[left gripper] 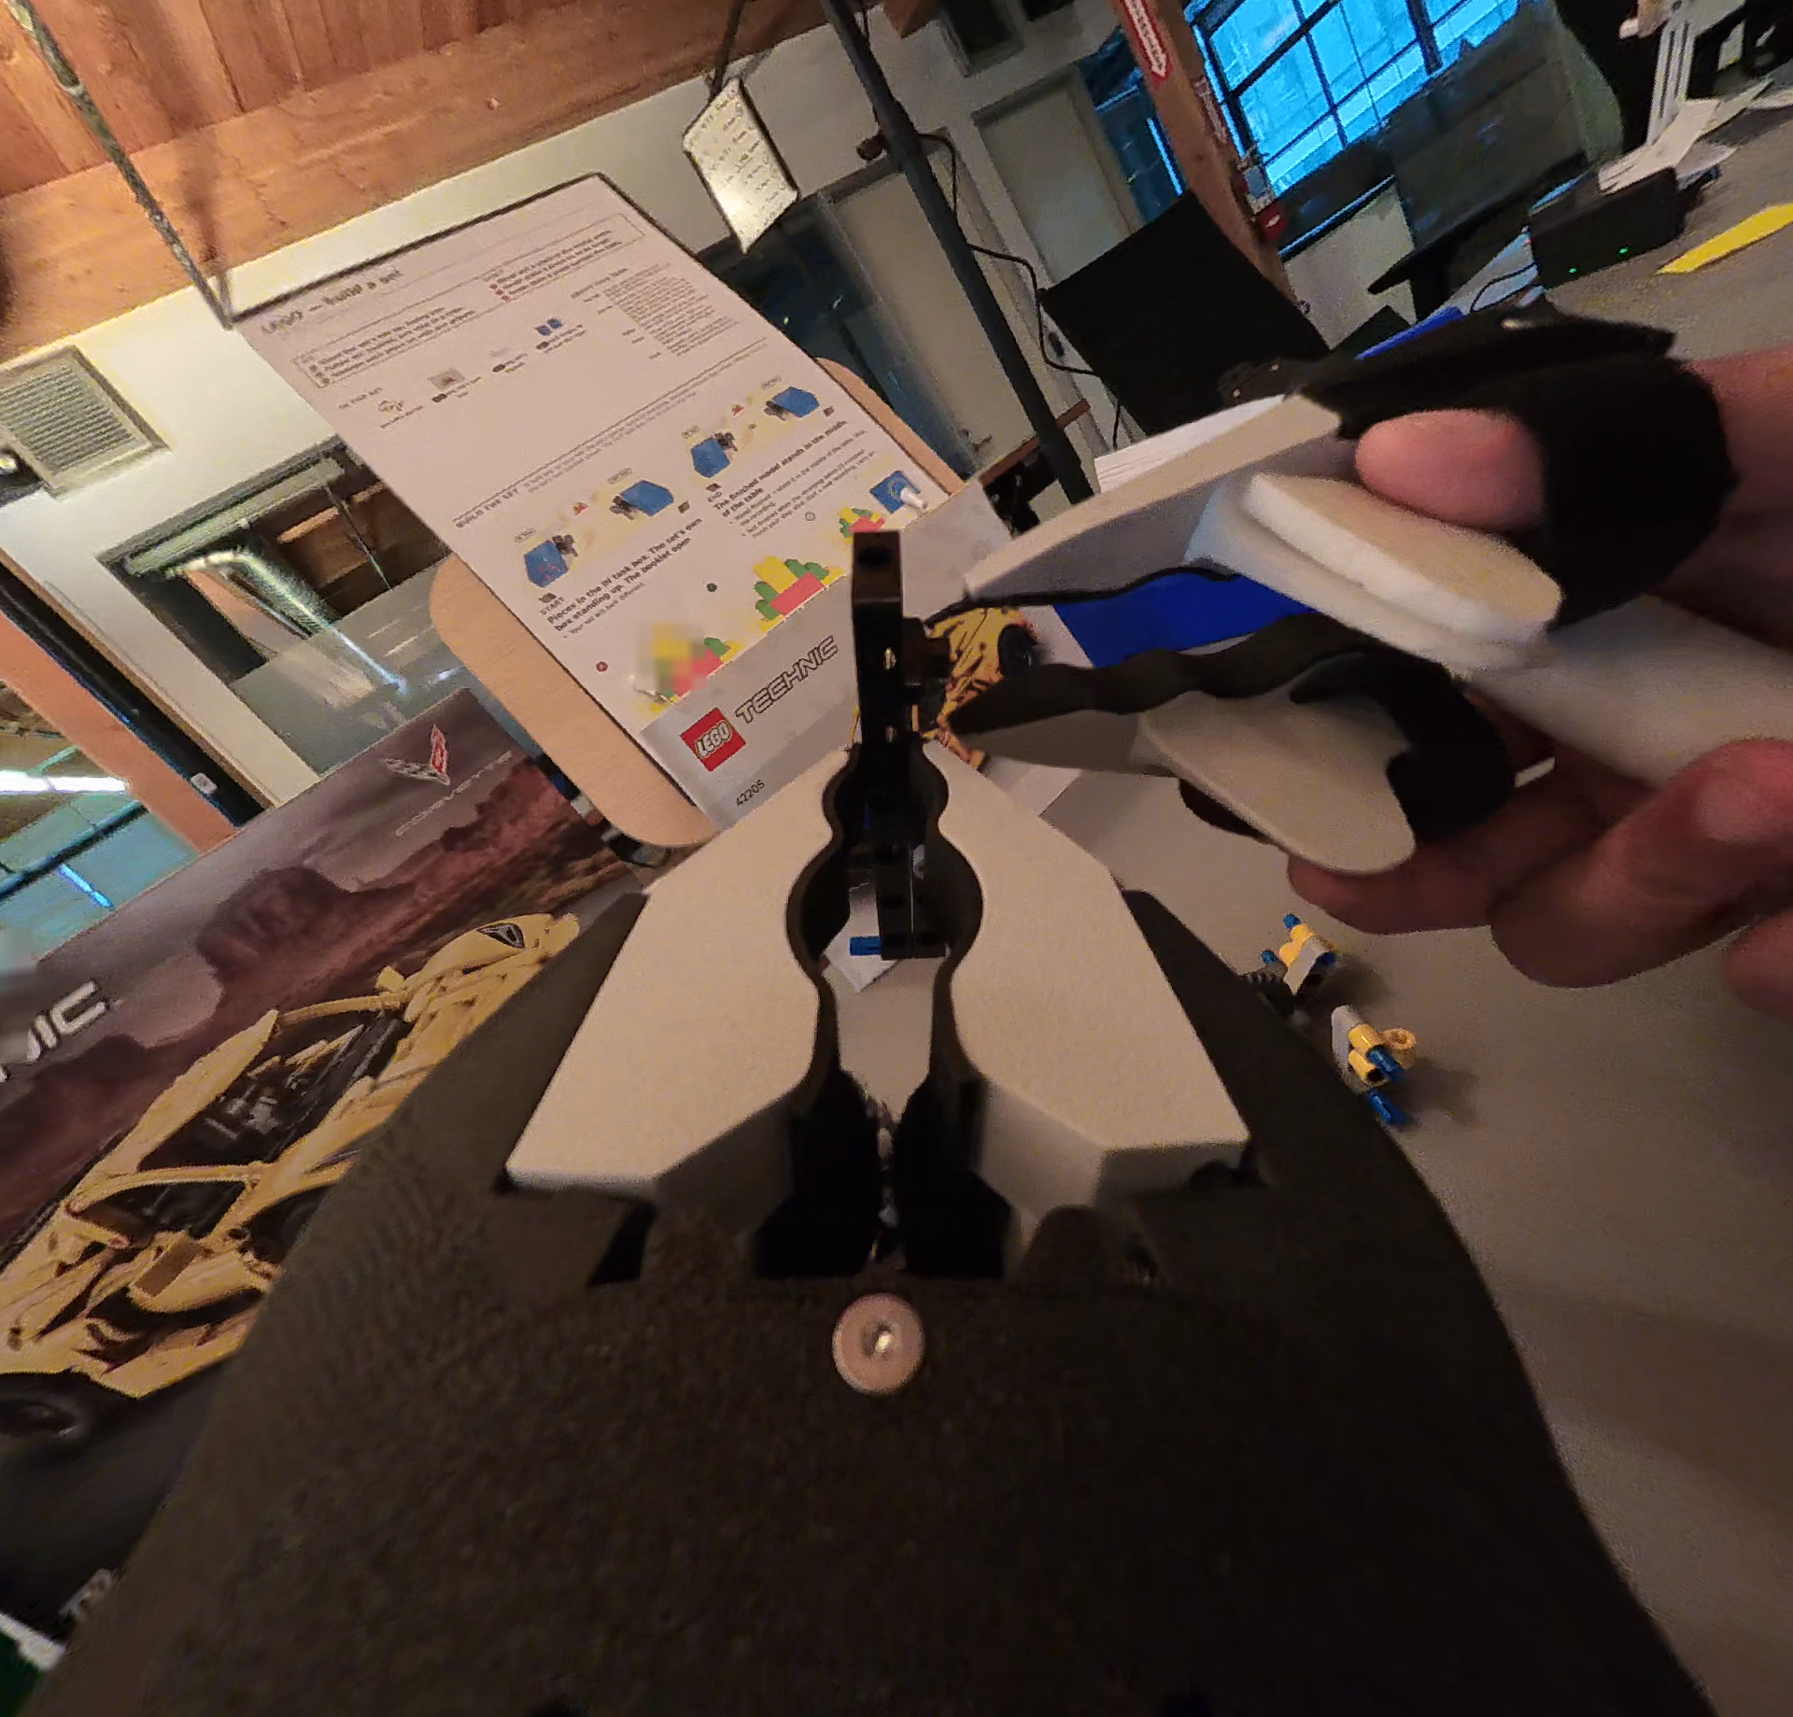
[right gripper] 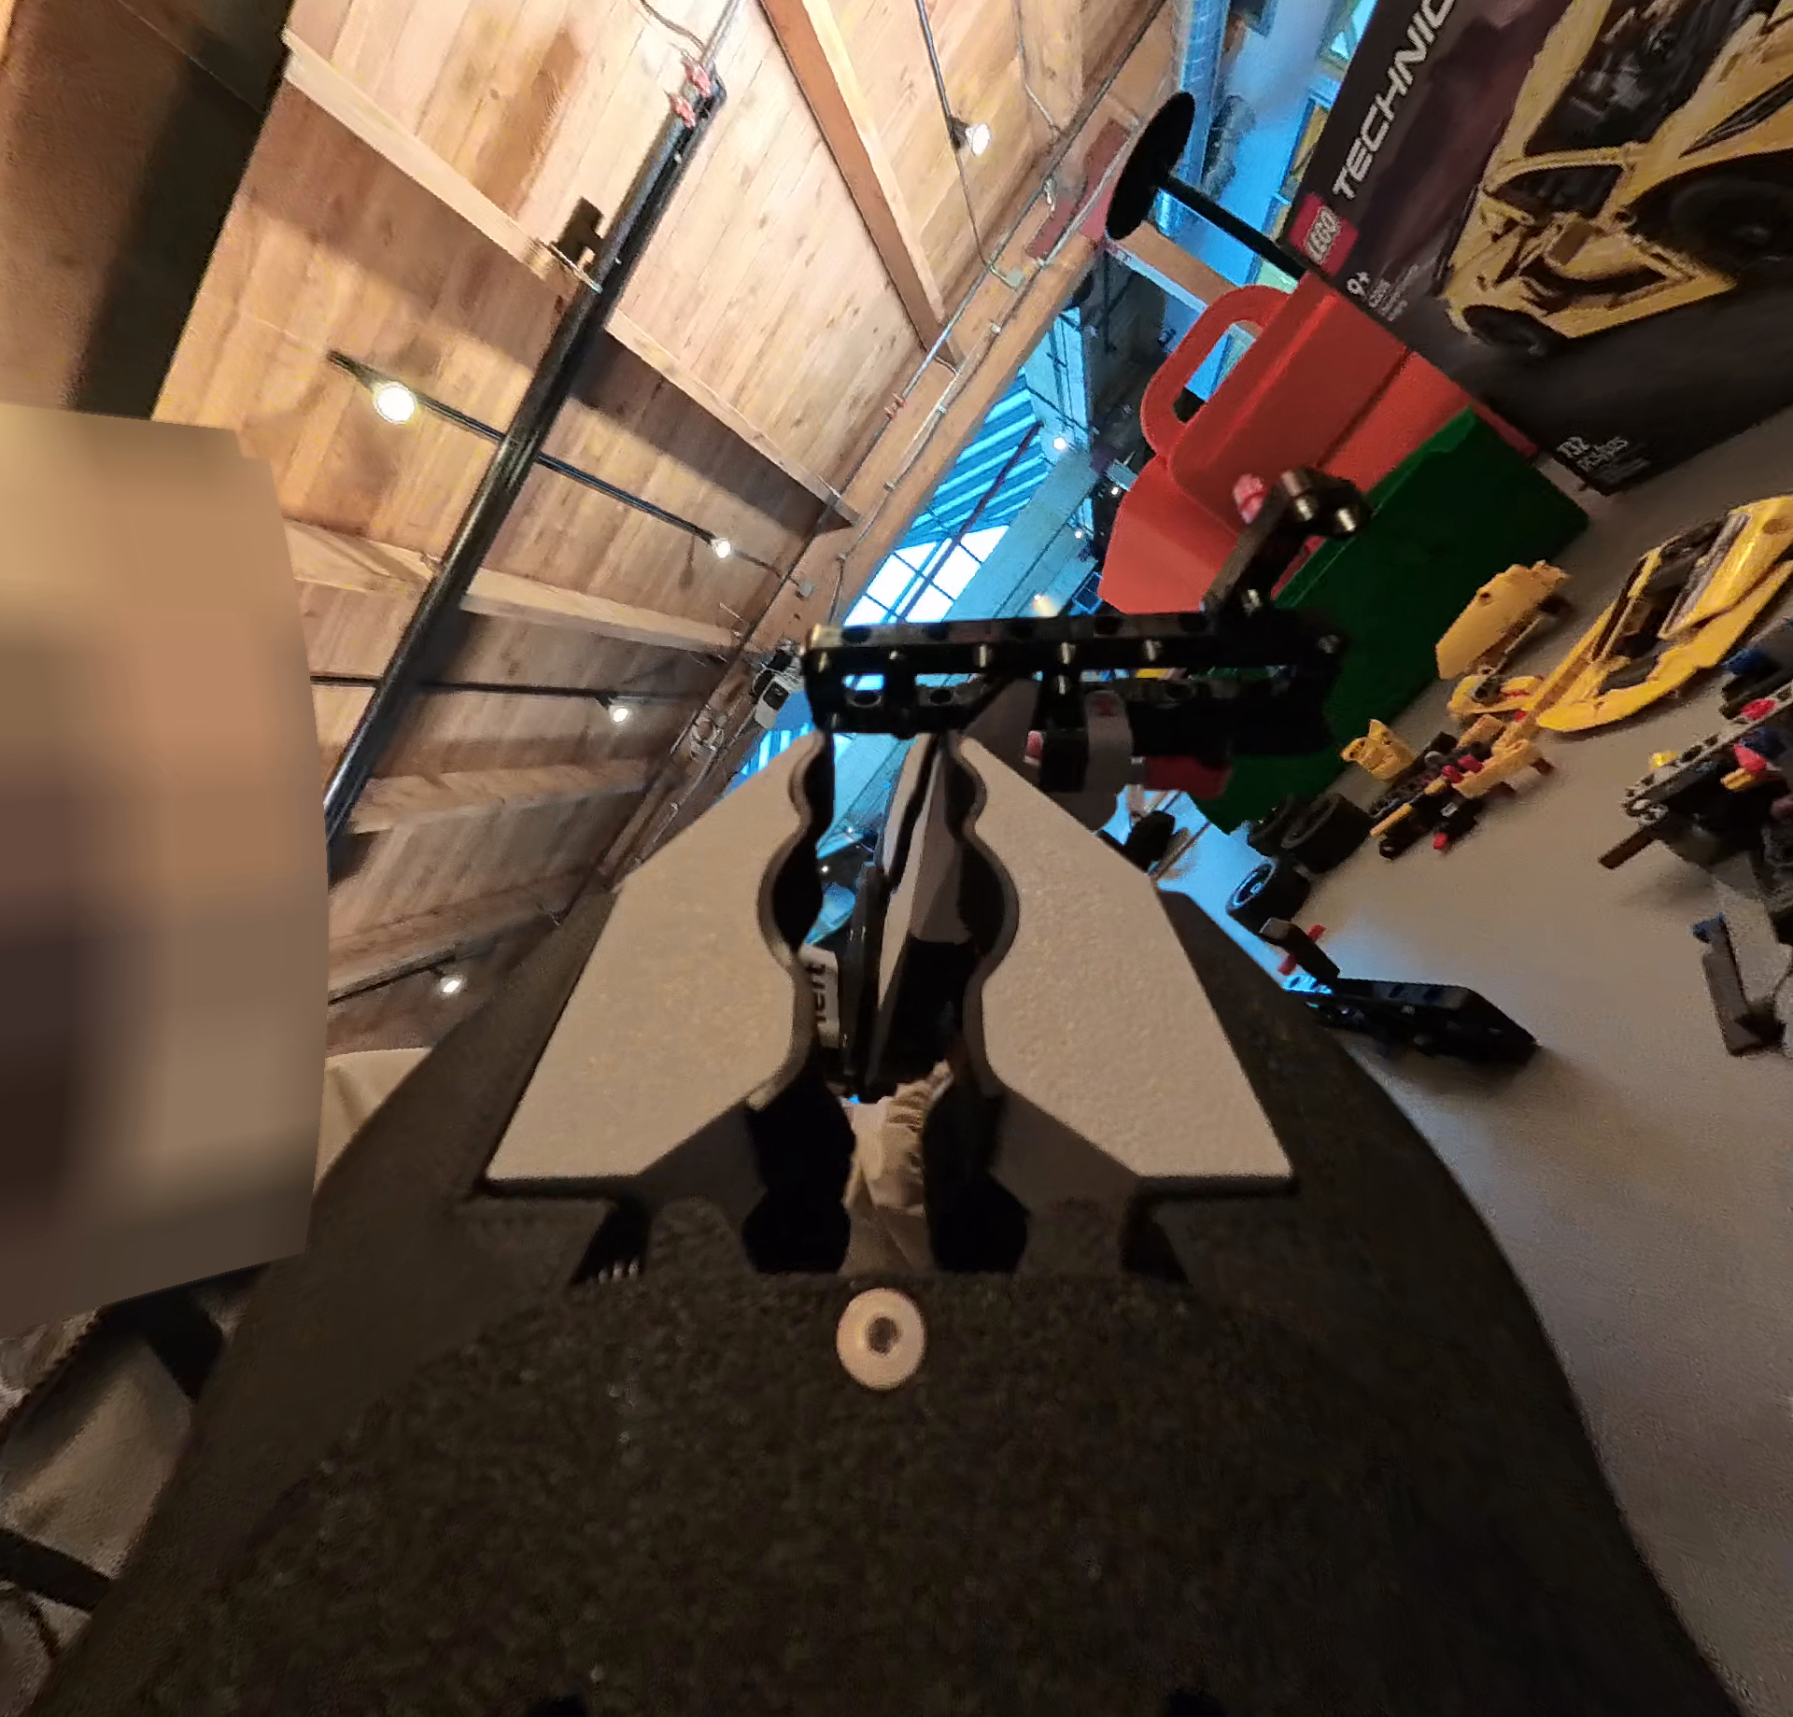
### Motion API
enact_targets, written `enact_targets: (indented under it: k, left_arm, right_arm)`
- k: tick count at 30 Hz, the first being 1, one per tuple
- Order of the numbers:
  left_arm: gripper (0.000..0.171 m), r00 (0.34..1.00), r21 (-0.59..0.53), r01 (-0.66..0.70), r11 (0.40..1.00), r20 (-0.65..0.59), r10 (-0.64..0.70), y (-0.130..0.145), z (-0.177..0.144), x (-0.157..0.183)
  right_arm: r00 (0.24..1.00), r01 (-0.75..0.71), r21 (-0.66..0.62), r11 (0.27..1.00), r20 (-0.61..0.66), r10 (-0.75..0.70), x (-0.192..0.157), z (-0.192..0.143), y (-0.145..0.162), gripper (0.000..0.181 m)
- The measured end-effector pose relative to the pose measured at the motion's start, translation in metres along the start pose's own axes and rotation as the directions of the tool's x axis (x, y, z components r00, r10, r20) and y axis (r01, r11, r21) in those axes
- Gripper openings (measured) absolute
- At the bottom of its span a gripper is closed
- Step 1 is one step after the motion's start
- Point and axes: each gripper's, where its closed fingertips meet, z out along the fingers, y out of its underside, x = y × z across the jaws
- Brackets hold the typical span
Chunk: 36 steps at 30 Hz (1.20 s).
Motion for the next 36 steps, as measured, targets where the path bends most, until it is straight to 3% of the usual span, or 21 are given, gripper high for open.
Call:
enact_targets:
  k: [6, 10, 15, 18, 22, 26, 28, 32, 36]
  left_arm:
    - [0.008, 0.968, -0.029, -0.221, 0.975, 0.114, 0.223, -0.005, 0.003, 0.006]
    - [0.007, 0.917, -0.038, -0.365, 0.930, 0.156, 0.367, -0.012, 0.002, 0.007]
    - [0.007, 0.923, -0.110, -0.346, 0.932, 0.140, 0.359, -0.010, 0.000, 0.005]
    - [0.007, 0.922, -0.133, -0.342, 0.930, 0.146, 0.359, -0.008, 0.000, 0.000]
    - [0.008, 0.959, -0.120, -0.242, 0.963, 0.122, 0.257, -0.006, 0.000, -0.003]
    - [0.009, 0.998, -0.107, -0.004, 0.994, 0.061, 0.010, -0.004, 0.005, 0.001]
    - [0.010, 0.992, -0.115, 0.125, 0.986, 0.029, -0.123, -0.002, 0.008, 0.002]
    - [0.010, 0.965, -0.110, 0.260, 0.959, 0.000, -0.261, -0.003, 0.009, 0.002]
    - [0.010, 0.952, -0.109, 0.304, 0.946, -0.009, -0.307, -0.003, 0.009, 0.002]
  right_arm:
    - [0.999, -0.026, 0.054, 0.998, 0.026, 0.024, -0.002, -0.004, -0.006, 0.012]
    - [0.998, 0.052, 0.073, 0.996, 0.021, -0.053, -0.005, -0.007, -0.008, 0.011]
    - [0.995, 0.094, 0.064, 0.993, 0.030, -0.096, -0.005, -0.008, -0.005, 0.007]
    - [0.999, 0.027, 0.097, 0.995, 0.038, -0.031, -0.004, -0.004, -0.006, 0.007]
    - [0.998, -0.042, 0.115, 0.992, 0.057, 0.036, -0.002, -0.002, -0.006, 0.007]
    - [0.998, -0.042, 0.136, 0.990, 0.049, 0.035, 0.000, -0.004, -0.009, 0.006]
    - [0.998, -0.048, 0.149, 0.988, 0.044, 0.042, 0.002, -0.005, -0.011, 0.006]
    - [1.000, -0.001, 0.154, 0.988, 0.022, -0.002, 0.001, -0.004, -0.011, 0.006]
    - [1.000, 0.001, 0.158, 0.987, 0.018, -0.004, 0.002, -0.004, -0.012, 0.006]
